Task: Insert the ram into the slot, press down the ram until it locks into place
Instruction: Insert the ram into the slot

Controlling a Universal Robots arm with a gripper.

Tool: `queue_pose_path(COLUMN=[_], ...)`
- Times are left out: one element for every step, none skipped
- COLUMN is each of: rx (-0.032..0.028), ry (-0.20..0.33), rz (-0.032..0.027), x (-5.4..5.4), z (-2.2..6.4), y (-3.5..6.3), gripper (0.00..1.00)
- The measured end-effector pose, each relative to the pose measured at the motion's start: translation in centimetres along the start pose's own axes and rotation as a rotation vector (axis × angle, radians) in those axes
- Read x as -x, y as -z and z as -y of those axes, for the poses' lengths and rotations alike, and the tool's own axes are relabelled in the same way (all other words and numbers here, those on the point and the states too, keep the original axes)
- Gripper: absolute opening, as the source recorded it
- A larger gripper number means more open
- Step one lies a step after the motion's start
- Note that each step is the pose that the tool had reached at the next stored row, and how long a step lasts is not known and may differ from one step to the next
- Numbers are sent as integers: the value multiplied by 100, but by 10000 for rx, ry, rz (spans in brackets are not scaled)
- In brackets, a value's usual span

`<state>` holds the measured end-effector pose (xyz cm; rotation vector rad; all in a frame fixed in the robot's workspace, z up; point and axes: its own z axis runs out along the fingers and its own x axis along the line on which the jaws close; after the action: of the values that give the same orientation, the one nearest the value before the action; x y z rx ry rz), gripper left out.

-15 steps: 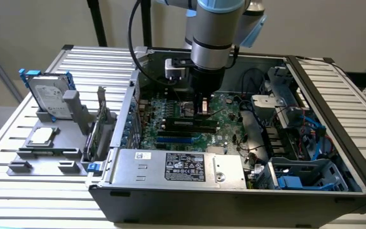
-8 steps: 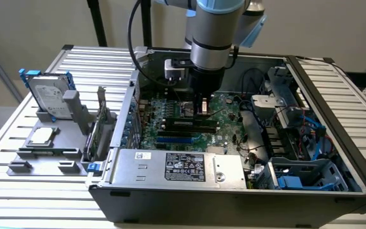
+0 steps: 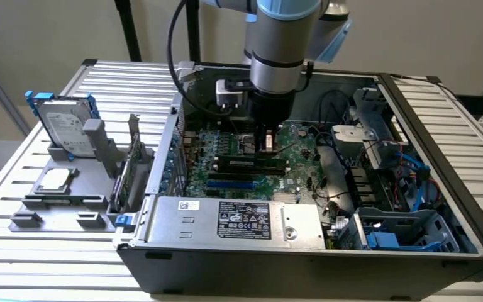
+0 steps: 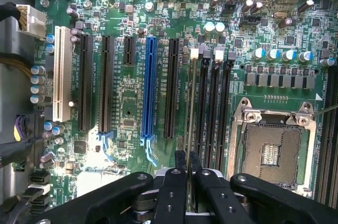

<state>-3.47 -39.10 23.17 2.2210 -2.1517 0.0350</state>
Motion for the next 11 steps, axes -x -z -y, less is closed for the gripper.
queue_pose_path(rx=[-21,-42,-62,-76,-83,-87,-90,-90,-90,-92,-92], ry=[0,-2,-3,-3,-3,-3,-3,-3,-4,-4,-4], rz=[4,9,12,15,21,30,40,48,58,68,80], x=[0,0,1,1,1,1,1,1,1,1,1], z=[-6,-12,-17,-20,-20,-20,-20,-20,-21,-21,-21], y=[-3,-7,-10,-12,-14,-16,-18,-19,-20,-22,-23], gripper=[13,13,13,13,13,13,13,13,13,13,13])
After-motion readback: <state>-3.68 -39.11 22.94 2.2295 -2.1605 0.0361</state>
